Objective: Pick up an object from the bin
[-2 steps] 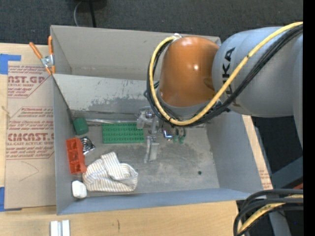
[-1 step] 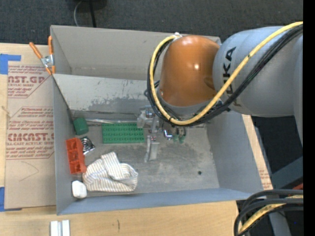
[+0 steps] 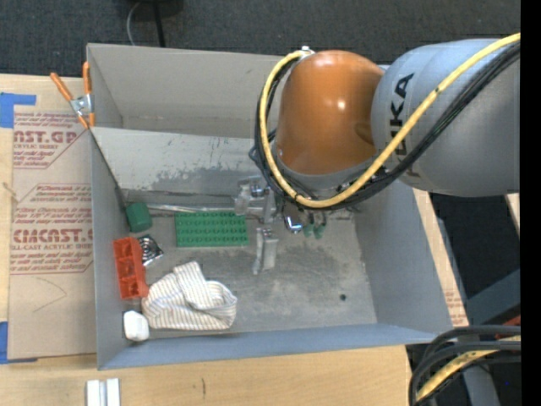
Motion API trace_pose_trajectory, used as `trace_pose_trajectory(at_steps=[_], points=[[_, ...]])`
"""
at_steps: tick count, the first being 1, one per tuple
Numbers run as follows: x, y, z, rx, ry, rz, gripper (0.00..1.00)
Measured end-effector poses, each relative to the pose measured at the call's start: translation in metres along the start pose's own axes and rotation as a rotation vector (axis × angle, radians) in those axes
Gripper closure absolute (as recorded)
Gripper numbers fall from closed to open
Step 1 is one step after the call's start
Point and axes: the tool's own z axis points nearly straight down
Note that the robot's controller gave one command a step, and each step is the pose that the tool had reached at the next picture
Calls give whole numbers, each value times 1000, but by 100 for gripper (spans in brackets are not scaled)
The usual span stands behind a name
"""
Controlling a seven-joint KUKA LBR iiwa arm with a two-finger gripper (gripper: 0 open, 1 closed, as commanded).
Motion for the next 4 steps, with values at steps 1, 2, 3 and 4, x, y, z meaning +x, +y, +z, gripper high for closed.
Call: trace_pose_trajectory(at_steps=[1, 2, 3, 4], points=[[-8, 39, 25, -1, -12, -69, 0], [10, 62, 67, -5, -2, 136, 0], [11, 67, 89, 0, -5, 81, 0], [12, 79, 123, -4, -9, -94, 0]])
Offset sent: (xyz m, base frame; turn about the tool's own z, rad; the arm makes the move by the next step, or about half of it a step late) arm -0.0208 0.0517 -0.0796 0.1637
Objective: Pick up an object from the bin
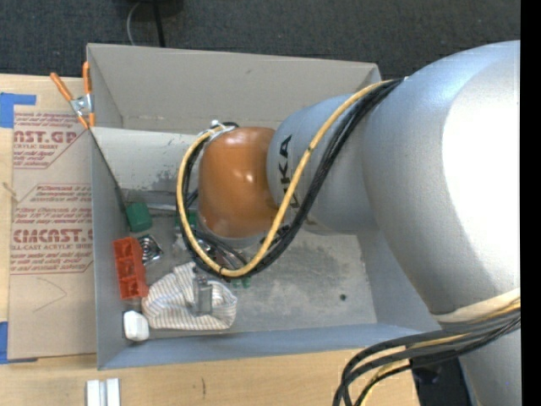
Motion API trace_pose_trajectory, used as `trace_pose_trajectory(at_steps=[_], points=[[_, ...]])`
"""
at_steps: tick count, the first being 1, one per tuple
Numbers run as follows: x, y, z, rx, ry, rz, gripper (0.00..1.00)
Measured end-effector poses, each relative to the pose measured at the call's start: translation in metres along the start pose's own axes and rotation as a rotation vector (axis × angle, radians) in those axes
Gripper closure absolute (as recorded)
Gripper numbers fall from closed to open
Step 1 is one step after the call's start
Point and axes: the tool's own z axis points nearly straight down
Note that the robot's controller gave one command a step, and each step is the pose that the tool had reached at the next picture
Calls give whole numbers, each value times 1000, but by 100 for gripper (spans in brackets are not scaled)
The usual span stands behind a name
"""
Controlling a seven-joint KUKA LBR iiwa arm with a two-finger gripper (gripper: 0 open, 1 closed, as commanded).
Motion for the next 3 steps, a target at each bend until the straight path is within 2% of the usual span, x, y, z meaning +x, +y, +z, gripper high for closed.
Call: trace_pose_trajectory(at_steps=[1, 2, 3], points=[[10, 10, 27, 3, 5, -119, 0], [16, 14, 35, -2, -2, -19, 100], [17, 13, 34, -2, -2, -11, 100]])
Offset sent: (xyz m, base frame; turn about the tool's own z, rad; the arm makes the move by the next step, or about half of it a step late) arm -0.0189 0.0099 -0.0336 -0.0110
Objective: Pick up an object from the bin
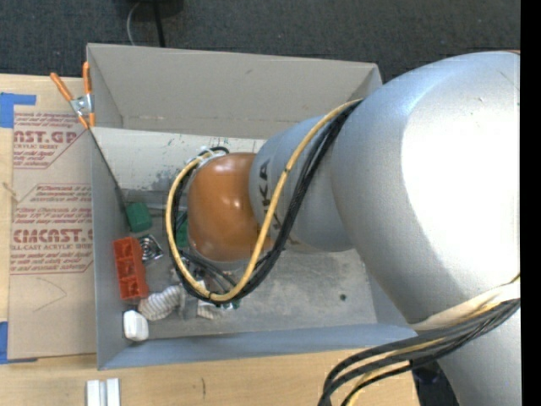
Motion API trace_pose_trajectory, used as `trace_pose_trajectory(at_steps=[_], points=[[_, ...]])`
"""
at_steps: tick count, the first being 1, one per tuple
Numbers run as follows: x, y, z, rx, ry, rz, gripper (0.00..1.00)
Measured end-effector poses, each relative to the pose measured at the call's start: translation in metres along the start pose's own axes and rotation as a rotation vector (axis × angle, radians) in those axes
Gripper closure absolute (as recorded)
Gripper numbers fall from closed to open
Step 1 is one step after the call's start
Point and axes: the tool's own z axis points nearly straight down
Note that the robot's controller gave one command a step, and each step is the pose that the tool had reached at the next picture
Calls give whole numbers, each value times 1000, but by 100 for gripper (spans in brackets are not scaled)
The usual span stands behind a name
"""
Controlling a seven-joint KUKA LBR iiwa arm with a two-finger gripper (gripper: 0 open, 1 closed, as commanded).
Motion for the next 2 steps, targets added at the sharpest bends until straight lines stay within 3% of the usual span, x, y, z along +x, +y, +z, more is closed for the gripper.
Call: trace_pose_trajectory(at_steps=[1, 2], points=[[2, -5, -30, 1, 6, 2, 100], [5, -5, -42, -2, -5, 10, 100]])
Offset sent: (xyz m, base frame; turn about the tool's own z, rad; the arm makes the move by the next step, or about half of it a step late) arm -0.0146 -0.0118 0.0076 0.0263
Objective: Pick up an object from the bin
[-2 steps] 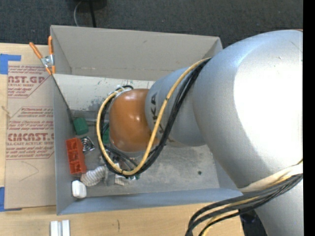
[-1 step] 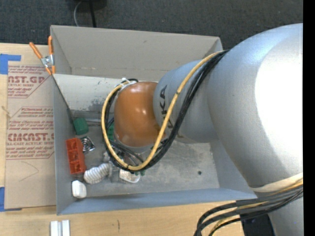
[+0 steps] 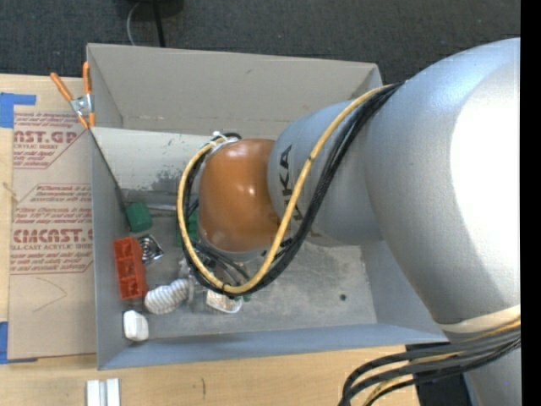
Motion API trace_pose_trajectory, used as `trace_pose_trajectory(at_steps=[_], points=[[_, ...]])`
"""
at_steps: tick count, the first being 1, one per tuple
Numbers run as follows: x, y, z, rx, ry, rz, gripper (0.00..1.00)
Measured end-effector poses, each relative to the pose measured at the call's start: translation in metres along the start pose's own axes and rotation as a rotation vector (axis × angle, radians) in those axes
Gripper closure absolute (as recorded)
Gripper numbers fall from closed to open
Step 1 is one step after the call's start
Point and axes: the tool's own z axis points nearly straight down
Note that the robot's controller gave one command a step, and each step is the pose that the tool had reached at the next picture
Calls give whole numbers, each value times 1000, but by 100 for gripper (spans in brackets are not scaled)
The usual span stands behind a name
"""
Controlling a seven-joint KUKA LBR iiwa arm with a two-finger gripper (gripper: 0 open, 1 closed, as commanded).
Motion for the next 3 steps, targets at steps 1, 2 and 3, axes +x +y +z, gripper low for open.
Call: trace_pose_trajectory(at_steps=[1, 2, 3], points=[[5, -3, -42, 3, 16, -11, 100], [0, -4, -27, -2, -9, 7, 100], [11, -6, -165, 2, 10, 52, 100]])
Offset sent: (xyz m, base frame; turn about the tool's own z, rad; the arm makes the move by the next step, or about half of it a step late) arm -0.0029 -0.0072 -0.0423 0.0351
